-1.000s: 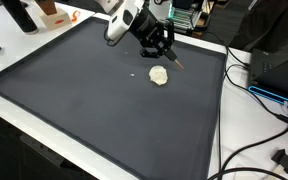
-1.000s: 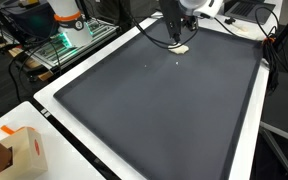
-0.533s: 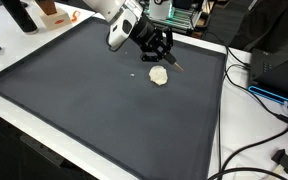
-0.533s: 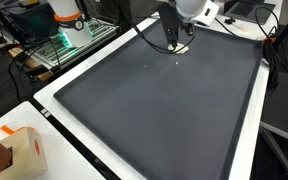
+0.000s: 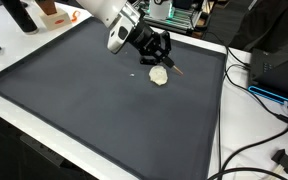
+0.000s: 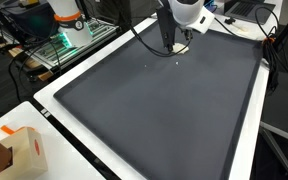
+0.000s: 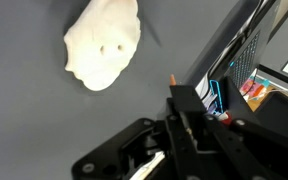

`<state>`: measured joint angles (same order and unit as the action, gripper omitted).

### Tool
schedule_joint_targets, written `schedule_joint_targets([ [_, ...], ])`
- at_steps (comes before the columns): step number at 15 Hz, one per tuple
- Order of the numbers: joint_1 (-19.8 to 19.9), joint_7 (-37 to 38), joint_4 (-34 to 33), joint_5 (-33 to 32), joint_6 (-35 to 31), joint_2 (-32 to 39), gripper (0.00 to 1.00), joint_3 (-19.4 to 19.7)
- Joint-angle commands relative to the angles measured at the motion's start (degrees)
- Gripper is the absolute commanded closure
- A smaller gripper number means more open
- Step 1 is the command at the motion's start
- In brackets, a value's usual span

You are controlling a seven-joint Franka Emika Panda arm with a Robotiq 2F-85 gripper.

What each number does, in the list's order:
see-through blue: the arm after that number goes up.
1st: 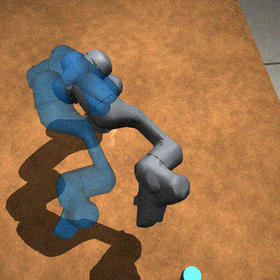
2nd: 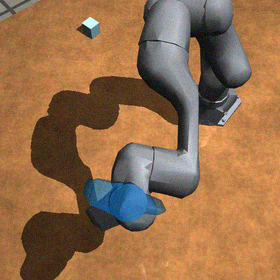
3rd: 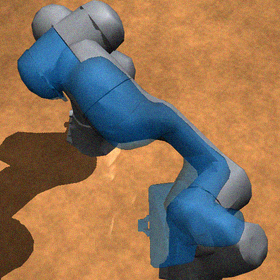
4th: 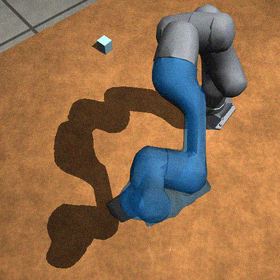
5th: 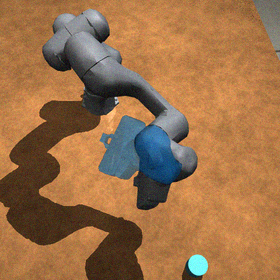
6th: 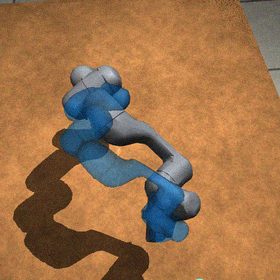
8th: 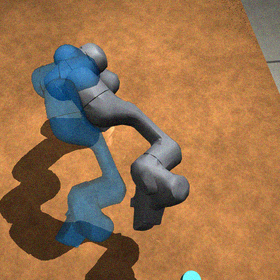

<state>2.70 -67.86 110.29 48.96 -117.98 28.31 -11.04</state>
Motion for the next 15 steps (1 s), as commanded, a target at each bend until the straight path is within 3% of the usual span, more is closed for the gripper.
schedule_joint_targets([
  [1,-0.7,-0.2,1.7,2.2,-1.5,-0.3,0.97,1.1],
  [15,-1.9,3.7,5.2,8.4,-7.5,-2.0,0.97,1.7],
])
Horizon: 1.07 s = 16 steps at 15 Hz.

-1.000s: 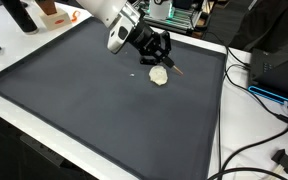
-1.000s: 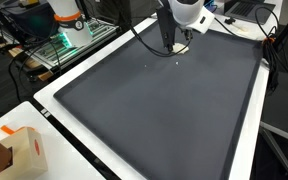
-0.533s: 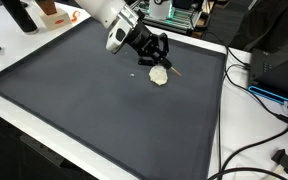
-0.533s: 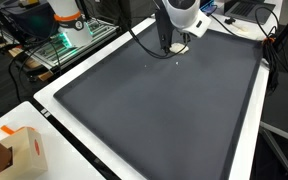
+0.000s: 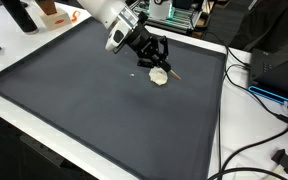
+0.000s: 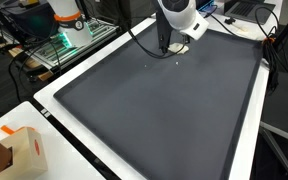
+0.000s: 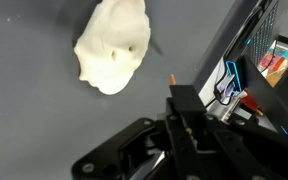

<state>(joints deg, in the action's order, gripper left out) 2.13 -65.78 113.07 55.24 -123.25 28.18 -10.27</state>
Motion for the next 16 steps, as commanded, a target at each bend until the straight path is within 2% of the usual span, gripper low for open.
schedule_joint_targets([
  [1,-1.6,2.5,2.7,2.2,-2.8,-2.3,0.97,1.0],
  [9,-3.9,9.6,6.2,0.3,-8.2,-7.3,0.97,1.1],
  [16,-6.7,16.8,9.9,-4.1,-14.1,-12.9,0.97,1.1],
])
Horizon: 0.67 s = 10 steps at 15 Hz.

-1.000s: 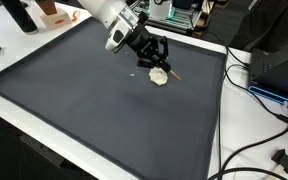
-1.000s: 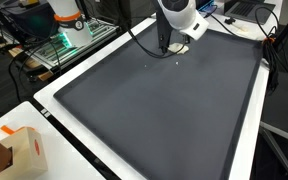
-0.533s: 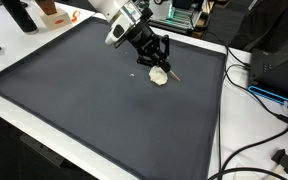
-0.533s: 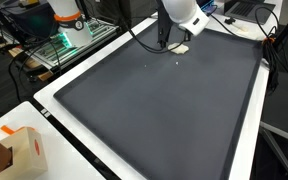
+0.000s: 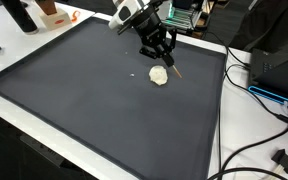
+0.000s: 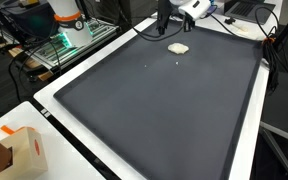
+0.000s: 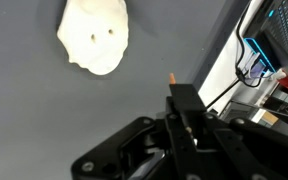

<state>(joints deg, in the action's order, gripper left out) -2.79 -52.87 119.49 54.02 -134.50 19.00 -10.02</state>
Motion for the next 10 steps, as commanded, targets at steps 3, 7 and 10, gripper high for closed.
schedule_joint_targets([
  [3,-2.9,8.5,4.7,-7.5,-5.4,-5.9,0.97,0.7],
  [7,-3.8,16.5,5.8,-16.3,-7.5,-8.0,0.97,0.5],
  [10,-4.3,23.4,6.1,-24.1,-8.3,-9.0,0.97,0.3],
])
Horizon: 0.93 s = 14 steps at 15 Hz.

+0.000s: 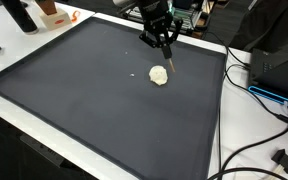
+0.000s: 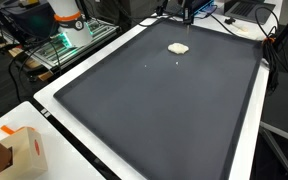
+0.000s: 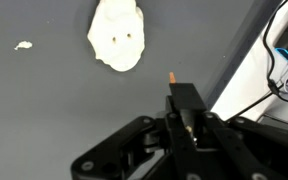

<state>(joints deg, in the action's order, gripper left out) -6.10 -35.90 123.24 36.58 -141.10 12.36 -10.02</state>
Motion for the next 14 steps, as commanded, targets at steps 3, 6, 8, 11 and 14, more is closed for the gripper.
schedule_joint_targets([
  [3,-1.1,13.0,2.1,-14.5,-1.2,-3.1,0.97,0.2],
  [6,-1.5,18.2,1.8,-20.8,-0.7,-3.6,0.97,0.2],
  [8,-1.6,20.7,1.6,-23.9,-0.3,-3.8,0.97,0.2],
  [11,-1.9,23.5,1.4,-27.0,-0.1,-4.0,0.97,0.1],
  [14,-2.3,25.2,1.2,-29.4,0.0,-4.0,0.97,0.1],
])
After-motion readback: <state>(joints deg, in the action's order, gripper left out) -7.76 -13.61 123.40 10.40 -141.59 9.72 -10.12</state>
